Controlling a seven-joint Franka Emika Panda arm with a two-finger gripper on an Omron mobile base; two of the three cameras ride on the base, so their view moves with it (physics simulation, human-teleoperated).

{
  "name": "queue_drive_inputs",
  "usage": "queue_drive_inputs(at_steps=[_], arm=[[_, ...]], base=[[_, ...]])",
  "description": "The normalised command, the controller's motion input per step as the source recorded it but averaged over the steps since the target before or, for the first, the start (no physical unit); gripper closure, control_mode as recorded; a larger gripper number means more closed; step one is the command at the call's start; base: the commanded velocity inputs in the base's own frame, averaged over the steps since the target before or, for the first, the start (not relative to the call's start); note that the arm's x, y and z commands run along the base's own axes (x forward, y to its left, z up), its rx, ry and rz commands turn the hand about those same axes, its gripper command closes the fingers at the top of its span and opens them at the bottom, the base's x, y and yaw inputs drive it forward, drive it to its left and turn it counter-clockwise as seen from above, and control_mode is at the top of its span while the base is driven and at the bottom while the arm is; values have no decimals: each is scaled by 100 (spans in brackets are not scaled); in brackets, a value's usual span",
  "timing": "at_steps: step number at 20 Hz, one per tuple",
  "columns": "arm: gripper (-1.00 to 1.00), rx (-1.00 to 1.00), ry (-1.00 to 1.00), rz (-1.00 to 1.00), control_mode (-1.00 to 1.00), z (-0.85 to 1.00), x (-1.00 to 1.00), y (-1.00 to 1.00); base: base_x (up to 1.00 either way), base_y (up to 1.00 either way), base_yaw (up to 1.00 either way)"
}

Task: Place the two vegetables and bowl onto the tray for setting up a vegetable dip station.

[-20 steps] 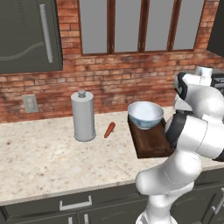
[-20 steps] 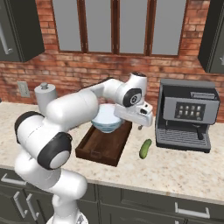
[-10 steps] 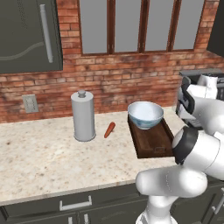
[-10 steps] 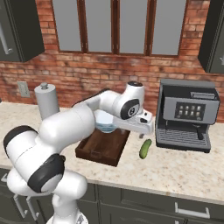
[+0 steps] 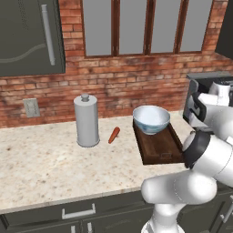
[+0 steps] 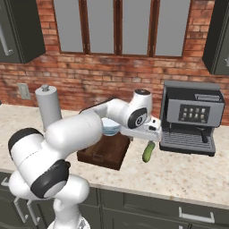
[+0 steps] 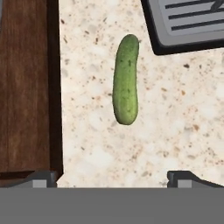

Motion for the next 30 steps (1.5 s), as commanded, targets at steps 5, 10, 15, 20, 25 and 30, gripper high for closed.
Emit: queue_drive_inputs(at_steps=[5, 10, 15, 20, 25, 30], arm=[[-100, -1, 0, 4, -100, -24, 3, -11], [-100, 0, 0, 3, -100, -25, 15, -10], [-100, 0, 0, 1, -100, -25, 20, -5], [-100, 0, 0, 2, -100, -21, 21, -8], [-100, 0, 0, 2, -100, -21, 18, -11], [-100, 0, 0, 2, -100, -23, 8, -9]], base=[[0, 0, 0], [0, 0, 0], [0, 0, 0], [0, 0, 0], [0, 0, 0], [0, 0, 0]])
